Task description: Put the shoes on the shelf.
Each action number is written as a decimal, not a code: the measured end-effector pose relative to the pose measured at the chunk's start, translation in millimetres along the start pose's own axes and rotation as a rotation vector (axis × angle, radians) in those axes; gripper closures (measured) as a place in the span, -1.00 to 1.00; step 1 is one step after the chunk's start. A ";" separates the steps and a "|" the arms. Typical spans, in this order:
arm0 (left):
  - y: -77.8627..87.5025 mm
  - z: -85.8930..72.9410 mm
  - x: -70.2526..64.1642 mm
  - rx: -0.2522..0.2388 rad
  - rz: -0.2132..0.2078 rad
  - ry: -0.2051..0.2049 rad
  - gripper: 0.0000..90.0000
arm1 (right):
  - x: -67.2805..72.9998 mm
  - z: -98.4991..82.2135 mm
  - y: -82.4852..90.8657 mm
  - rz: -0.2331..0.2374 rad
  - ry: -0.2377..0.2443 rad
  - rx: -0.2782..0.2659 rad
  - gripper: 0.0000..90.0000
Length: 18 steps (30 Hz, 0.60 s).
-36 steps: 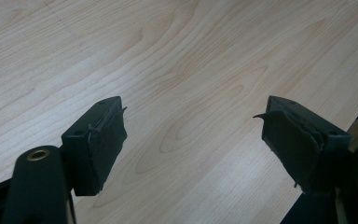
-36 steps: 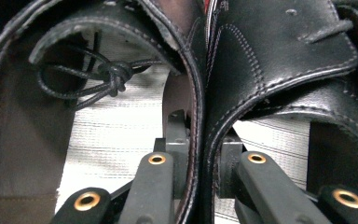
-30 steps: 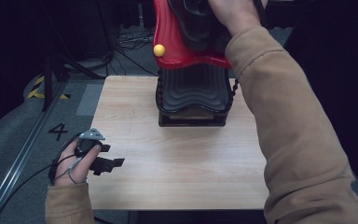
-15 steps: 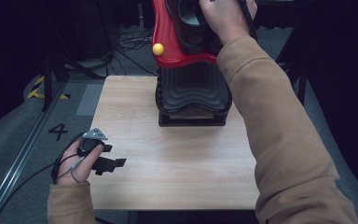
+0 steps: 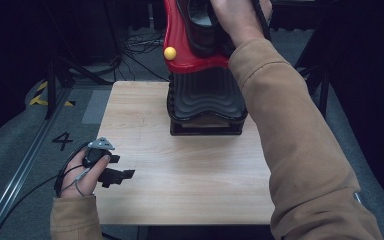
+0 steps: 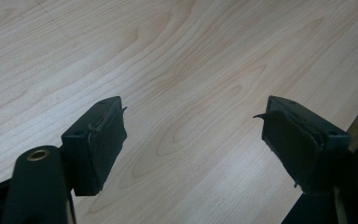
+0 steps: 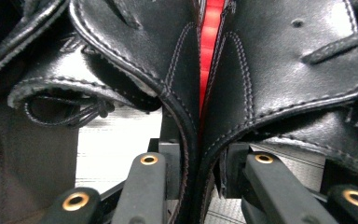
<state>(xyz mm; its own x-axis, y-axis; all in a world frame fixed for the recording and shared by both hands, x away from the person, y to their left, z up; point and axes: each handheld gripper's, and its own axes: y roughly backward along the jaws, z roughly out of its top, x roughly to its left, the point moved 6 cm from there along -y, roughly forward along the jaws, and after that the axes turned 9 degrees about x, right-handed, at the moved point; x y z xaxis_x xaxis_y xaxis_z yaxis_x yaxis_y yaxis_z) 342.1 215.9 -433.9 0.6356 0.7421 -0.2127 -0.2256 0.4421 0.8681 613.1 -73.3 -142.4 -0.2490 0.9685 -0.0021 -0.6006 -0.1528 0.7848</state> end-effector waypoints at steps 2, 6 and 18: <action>0.0 0.1 -0.3 0.001 0.002 -0.001 -0.51 | -1.5 0.0 0.0 0.003 -0.001 -0.007 0.70; -0.9 1.0 -0.5 0.002 0.000 -0.003 -0.51 | -2.8 1.0 -2.4 0.020 0.012 -0.034 0.70; 0.1 1.4 -0.7 0.003 0.002 -0.008 -0.51 | -5.9 -4.0 -0.6 0.046 0.007 -0.004 0.40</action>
<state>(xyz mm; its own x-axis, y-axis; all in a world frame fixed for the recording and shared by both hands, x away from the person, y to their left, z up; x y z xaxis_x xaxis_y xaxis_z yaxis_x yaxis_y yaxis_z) 342.7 214.7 -433.0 0.6408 0.7390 -0.2079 -0.2247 0.4395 0.8697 611.9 -79.7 -145.3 -0.2820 0.9590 0.0291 -0.5918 -0.1977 0.7815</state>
